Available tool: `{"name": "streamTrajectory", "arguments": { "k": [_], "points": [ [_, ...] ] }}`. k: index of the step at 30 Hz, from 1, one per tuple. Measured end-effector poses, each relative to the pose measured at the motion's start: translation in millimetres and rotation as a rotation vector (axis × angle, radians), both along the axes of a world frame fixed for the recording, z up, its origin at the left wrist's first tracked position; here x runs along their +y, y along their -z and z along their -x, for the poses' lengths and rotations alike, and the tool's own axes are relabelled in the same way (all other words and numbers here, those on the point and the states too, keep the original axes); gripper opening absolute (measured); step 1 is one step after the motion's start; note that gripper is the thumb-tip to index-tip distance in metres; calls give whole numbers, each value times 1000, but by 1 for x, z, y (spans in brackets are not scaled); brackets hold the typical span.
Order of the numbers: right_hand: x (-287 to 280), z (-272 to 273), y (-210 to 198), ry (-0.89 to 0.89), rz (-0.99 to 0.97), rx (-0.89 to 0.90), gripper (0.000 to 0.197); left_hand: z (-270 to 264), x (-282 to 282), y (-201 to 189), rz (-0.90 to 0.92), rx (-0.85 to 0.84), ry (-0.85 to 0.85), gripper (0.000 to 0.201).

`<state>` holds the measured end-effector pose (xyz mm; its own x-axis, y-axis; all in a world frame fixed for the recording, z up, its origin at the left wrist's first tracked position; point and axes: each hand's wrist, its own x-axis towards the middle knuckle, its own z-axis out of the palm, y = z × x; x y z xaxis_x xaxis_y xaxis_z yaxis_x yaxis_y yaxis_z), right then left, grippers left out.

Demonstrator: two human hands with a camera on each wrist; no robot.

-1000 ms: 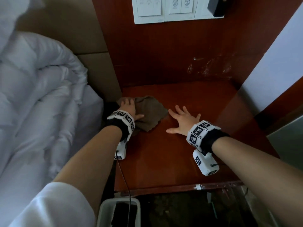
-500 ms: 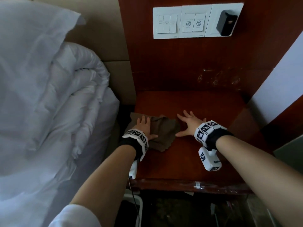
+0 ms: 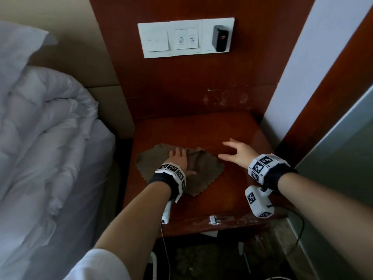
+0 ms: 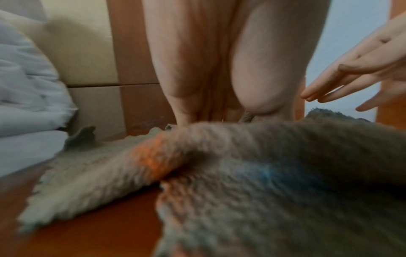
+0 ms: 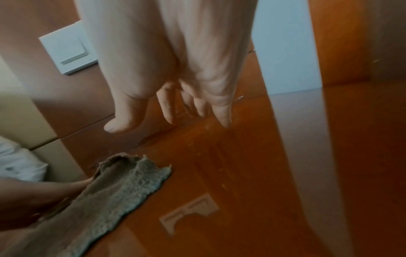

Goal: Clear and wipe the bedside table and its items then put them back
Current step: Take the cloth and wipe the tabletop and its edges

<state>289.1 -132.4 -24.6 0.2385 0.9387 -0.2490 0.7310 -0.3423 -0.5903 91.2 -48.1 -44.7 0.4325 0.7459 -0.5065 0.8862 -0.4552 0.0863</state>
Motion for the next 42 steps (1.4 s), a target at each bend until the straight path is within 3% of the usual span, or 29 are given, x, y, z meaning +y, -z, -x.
{"name": "streamTrajectory", "arguments": {
  "k": [9, 15, 19, 23, 30, 34, 38, 42],
  "points": [
    [-69, -52, -4, 104, 2, 0, 62, -88, -25, 2, -11, -61, 153, 97],
    [-92, -66, -3, 147, 4, -29, 62, -116, -39, 2, 5, -99, 223, 95],
    [-84, -57, -4, 124, -24, -42, 62, -97, -35, -1, 17, -173, 230, 90],
    [-62, -35, -2, 57, -51, -95, 63, -58, -20, -14, -62, -208, 98, 87],
    [-11, 34, 7, -251, -7, -279, 67, 33, -7, -13, -34, -212, -130, 87],
    [10, 67, 15, -348, 98, -342, 65, 69, -5, -8, 14, -215, -159, 90],
    [14, 62, 26, -318, 238, -372, 62, 87, -2, -6, 32, -234, -157, 89],
    [1, 31, 25, -271, 251, -384, 62, 74, 1, -4, 34, -228, -132, 88]
  ]
}}
